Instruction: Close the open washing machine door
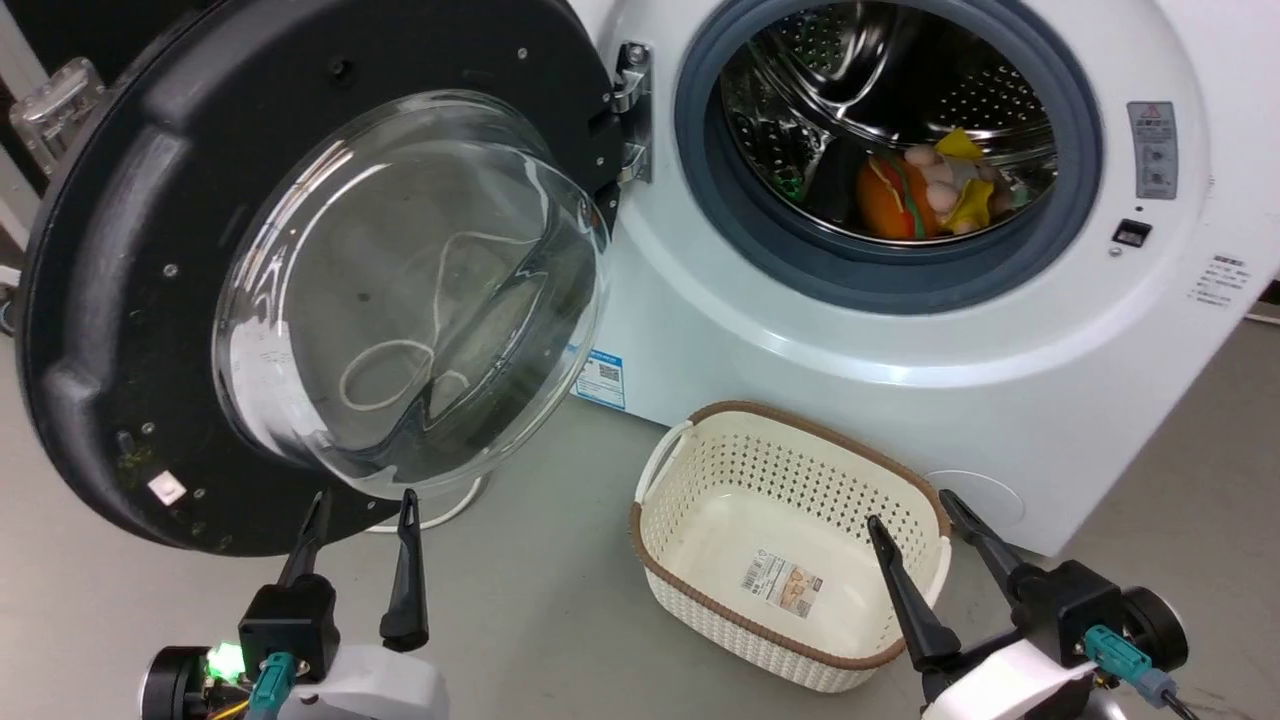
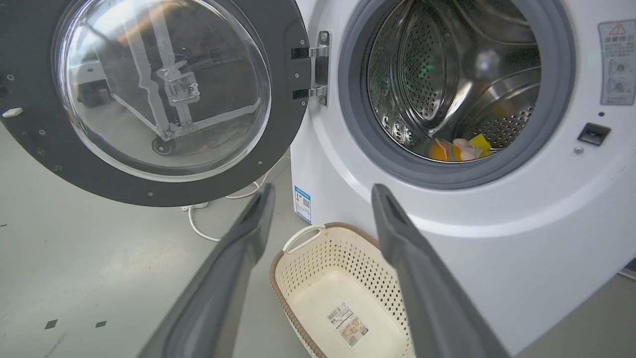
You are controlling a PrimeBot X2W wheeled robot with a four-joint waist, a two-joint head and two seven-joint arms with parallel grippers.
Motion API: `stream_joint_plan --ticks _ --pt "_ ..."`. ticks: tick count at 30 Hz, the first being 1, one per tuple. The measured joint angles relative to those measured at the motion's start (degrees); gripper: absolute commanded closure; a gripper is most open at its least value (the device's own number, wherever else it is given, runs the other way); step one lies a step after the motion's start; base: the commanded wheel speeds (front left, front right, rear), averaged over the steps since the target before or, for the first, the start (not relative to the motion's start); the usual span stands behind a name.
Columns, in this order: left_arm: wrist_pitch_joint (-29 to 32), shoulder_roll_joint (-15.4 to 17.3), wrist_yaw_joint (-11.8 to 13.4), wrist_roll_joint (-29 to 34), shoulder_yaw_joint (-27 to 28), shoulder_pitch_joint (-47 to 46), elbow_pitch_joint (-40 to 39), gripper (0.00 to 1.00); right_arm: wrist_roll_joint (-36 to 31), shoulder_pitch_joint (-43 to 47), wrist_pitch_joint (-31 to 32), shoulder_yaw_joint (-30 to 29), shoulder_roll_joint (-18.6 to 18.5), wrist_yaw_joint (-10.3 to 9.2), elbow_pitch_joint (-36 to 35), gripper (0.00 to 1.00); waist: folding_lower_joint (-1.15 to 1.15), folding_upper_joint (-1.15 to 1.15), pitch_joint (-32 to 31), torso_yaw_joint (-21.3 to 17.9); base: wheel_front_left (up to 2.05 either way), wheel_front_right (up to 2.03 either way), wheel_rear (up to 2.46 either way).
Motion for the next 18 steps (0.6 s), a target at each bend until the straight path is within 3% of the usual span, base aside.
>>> stream_joint_plan --ticks 14,18 --pt "-1.87 1.47 -3.32 -3.25 5.17 -2.87 -6.79 1.0 -0.19 0.24 -1.87 -0.48 -0.07 0.0 0.38 0.0 0.0 0.0 1.53 3.49 0.0 0.0 0.0" --pt "-2.49 2.9 -5.35 -9.18 11.8 -9.64 -7.56 1.0 -0.64 0.3 -2.45 -0.73 -0.93 0.0 -0.21 0.0 0.0 0.0 3.88 4.64 0.0 0.0 0.0"
